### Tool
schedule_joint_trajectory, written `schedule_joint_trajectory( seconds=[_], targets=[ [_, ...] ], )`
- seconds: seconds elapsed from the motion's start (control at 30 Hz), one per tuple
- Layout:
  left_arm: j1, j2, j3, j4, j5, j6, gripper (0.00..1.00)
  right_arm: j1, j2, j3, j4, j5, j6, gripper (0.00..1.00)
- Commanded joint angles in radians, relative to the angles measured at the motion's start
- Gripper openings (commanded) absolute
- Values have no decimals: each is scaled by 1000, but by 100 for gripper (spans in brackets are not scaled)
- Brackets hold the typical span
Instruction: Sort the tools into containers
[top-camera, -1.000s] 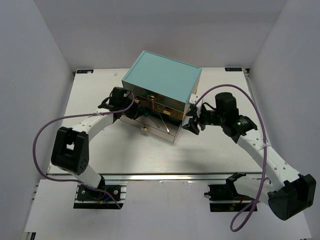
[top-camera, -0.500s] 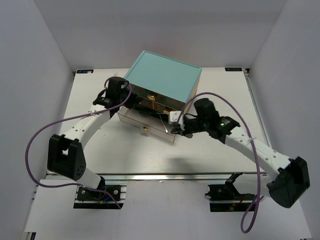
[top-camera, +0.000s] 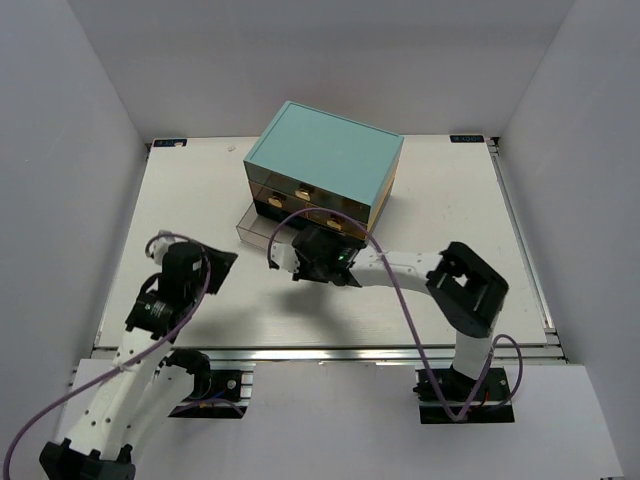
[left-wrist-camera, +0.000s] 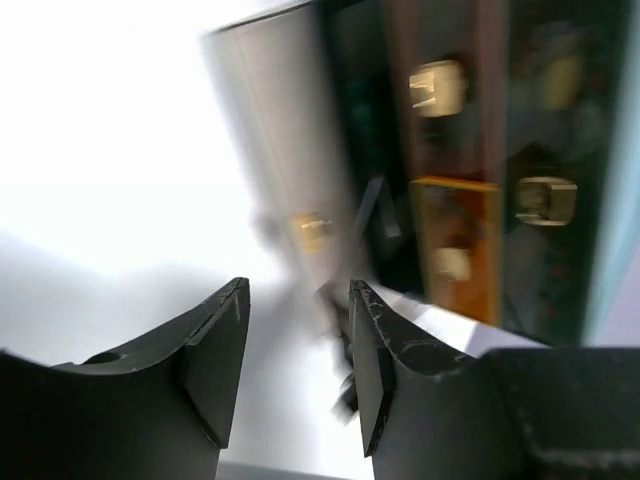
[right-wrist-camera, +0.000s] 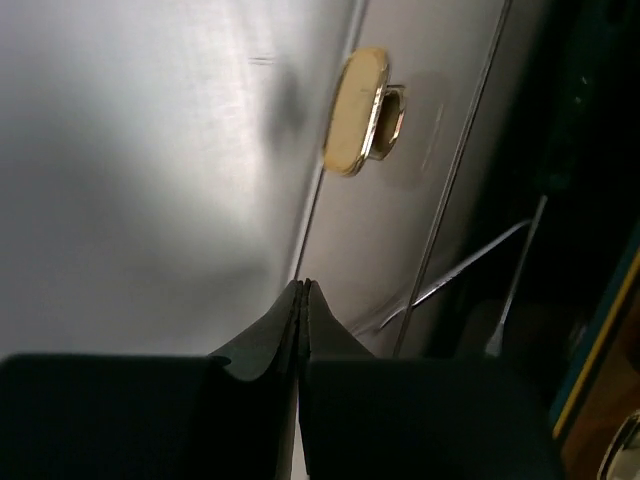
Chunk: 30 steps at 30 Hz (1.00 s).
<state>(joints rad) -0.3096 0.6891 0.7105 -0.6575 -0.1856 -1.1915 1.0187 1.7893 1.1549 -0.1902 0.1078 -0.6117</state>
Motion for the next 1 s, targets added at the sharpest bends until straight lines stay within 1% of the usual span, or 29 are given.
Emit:
schedule_joint_trajectory(
  seconds=[0.0,0.03,0.07,0.13,0.17,0.3,0.33,0.4,0.43,0.57,0.63,0.67,0.7,0.73,0.77,0.8,0.83,0.87,0.9,0.93,0.97],
  targets=[
    [1,-92,-95,-86,-26,-82,55,-2,70,66,156,376,64,0],
    [3,-108,-109,-73,-26,-86,55,-5,81,65,179,412,55,0],
    [1,-117,-130,-62,-25,-86,56,-8,88,54,261,443,34,0],
    [3,-103,-143,-24,-8,-85,58,-22,108,48,300,492,10,0],
    [1,-88,-154,-10,1,-82,60,-26,113,51,314,501,4,0],
    [3,41,-189,105,81,-63,64,-49,117,69,301,481,10,0],
    [1,62,-198,163,113,-59,64,-57,116,68,307,481,9,0],
    [1,104,-221,214,138,-57,64,-68,123,68,316,484,0,0],
    [3,145,-226,266,161,-57,63,-78,128,68,327,489,-9,0],
    [3,230,-220,337,184,-51,63,-111,156,88,328,501,-22,0],
    [3,253,-207,346,186,-40,63,-120,144,100,293,465,-5,0],
    [3,263,-206,348,184,-33,63,-123,130,101,264,434,4,0],
    [1,265,-206,351,184,-28,63,-123,87,106,223,335,13,0],
    [3,265,-207,357,186,-25,63,-127,58,95,195,285,24,0],
    [1,263,-210,360,184,-22,64,-129,-8,74,196,200,33,0],
    [1,260,-212,361,186,-17,64,-132,-42,51,201,150,24,0],
    [3,257,-213,377,186,-10,67,-137,-79,31,186,74,4,0],
    [1,248,-215,389,219,19,70,-144,-153,25,79,-109,-63,2],
    [3,242,-215,418,227,39,74,-167,-194,19,43,-203,-71,35],
    [1,234,-212,430,233,62,78,-187,-238,-3,13,-297,-69,56],
    [1,218,-200,435,235,102,86,-204,-319,-15,-17,-424,-21,74]
  ],
)
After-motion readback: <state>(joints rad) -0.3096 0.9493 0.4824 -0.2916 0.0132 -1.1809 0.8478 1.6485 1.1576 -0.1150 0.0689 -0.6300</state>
